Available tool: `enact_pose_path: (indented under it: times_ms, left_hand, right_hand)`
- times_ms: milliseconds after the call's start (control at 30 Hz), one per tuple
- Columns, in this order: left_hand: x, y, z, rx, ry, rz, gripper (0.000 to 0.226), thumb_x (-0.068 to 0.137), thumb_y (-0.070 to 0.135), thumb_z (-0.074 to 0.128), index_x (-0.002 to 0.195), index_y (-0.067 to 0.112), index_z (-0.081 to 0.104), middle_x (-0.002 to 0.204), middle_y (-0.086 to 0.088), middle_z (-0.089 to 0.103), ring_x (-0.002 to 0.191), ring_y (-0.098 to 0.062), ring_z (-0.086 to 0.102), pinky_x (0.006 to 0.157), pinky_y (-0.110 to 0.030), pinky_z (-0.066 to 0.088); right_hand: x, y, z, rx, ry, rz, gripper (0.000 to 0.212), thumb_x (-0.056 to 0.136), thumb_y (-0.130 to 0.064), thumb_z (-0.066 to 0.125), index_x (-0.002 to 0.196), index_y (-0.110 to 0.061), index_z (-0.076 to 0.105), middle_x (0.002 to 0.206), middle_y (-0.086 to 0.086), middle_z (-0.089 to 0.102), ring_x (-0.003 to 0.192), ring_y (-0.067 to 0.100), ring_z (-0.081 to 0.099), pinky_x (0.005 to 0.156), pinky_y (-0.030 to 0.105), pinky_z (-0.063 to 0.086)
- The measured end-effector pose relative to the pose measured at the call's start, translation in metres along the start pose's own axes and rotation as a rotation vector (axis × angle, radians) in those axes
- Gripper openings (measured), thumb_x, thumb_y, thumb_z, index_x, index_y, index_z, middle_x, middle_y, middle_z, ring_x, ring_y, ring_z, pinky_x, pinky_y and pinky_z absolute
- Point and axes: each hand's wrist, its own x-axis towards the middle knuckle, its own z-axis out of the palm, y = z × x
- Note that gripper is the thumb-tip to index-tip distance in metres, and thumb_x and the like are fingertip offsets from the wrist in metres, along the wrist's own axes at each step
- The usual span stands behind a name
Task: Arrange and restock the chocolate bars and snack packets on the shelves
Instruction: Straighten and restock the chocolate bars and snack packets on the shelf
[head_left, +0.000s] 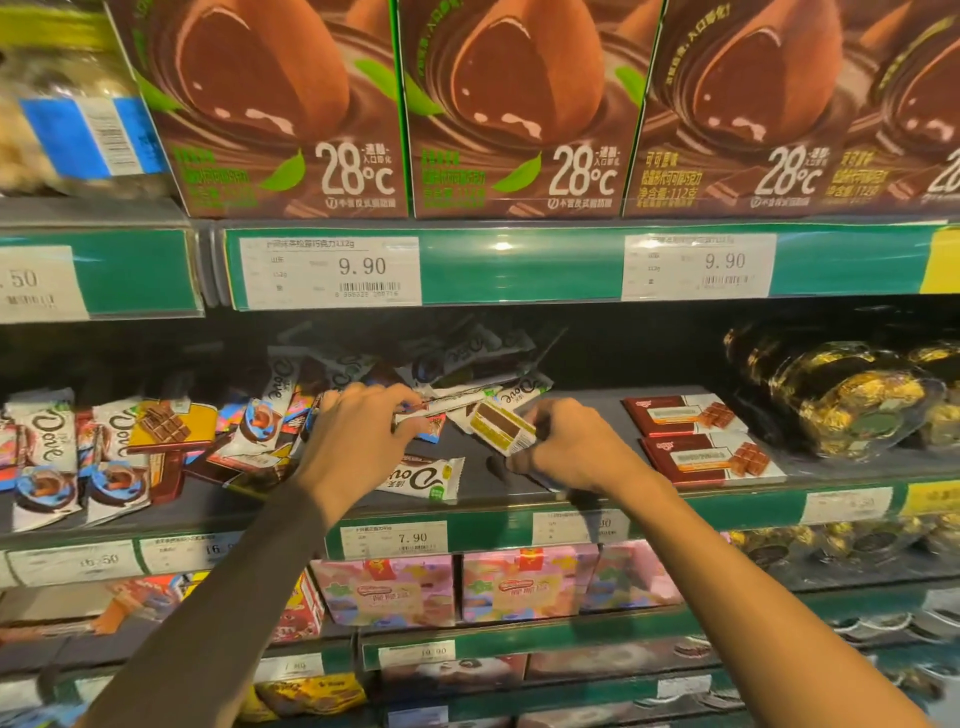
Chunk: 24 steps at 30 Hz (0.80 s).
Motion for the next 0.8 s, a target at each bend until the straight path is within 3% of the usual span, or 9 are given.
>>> enact_pose_path:
  times_ms: [167,333,433,633,800]
  left_hand:
    - [-0.013,0.001,-0.009,-0.017,0.053,0.041,0.029,0.098,0.044,0.05,0.12,0.032,0.065,0.098,0.002,0.068,0.097,-0.021,0.056,0.094,-0.038,0.037]
    - [-0.028,-0.005,-0.014,-0.03,0.1,0.028,0.032,0.098,0.032,0.054,0.125,0.022,0.067,0.119,-0.002,0.07,0.111,-0.028,0.062,0.093,-0.041,0.049]
    - [-0.036,-0.014,-0.013,-0.058,0.174,0.044,0.027,0.097,0.025,0.057,0.12,0.019,0.07,0.111,-0.003,0.072,0.102,-0.029,0.067,0.085,-0.041,0.055]
    - [-0.055,-0.01,-0.021,-0.181,0.418,0.19,0.023,0.088,0.013,0.064,0.105,0.003,0.076,0.1,-0.007,0.074,0.089,-0.012,0.066,0.092,-0.013,0.042]
    - [-0.062,0.008,-0.016,-0.28,0.344,0.189,0.025,0.084,0.01,0.072,0.109,0.01,0.075,0.106,0.0,0.073,0.099,-0.009,0.065,0.098,-0.016,0.045]
  right_hand:
    - [-0.004,0.017,-0.013,-0.177,0.178,-0.118,0.018,0.081,-0.026,0.075,0.095,-0.031,0.065,0.102,-0.008,0.069,0.089,0.015,0.065,0.078,0.041,0.057]
    - [-0.018,0.034,-0.021,-0.429,0.23,-0.302,0.02,0.087,-0.025,0.065,0.105,-0.032,0.07,0.098,-0.006,0.071,0.092,0.018,0.064,0.078,0.039,0.055]
    - [-0.024,0.044,-0.02,-0.443,0.189,-0.331,0.027,0.092,-0.033,0.061,0.116,-0.032,0.072,0.115,-0.011,0.071,0.104,0.014,0.064,0.089,0.033,0.053]
    - [-0.024,0.054,-0.016,-0.404,0.175,-0.324,0.027,0.095,-0.034,0.059,0.119,-0.03,0.071,0.125,-0.011,0.067,0.113,0.012,0.06,0.096,0.032,0.05]
    - [-0.009,0.052,-0.014,-0.323,0.206,-0.291,0.022,0.094,-0.031,0.063,0.114,-0.028,0.073,0.121,-0.009,0.069,0.107,0.013,0.063,0.09,0.033,0.054]
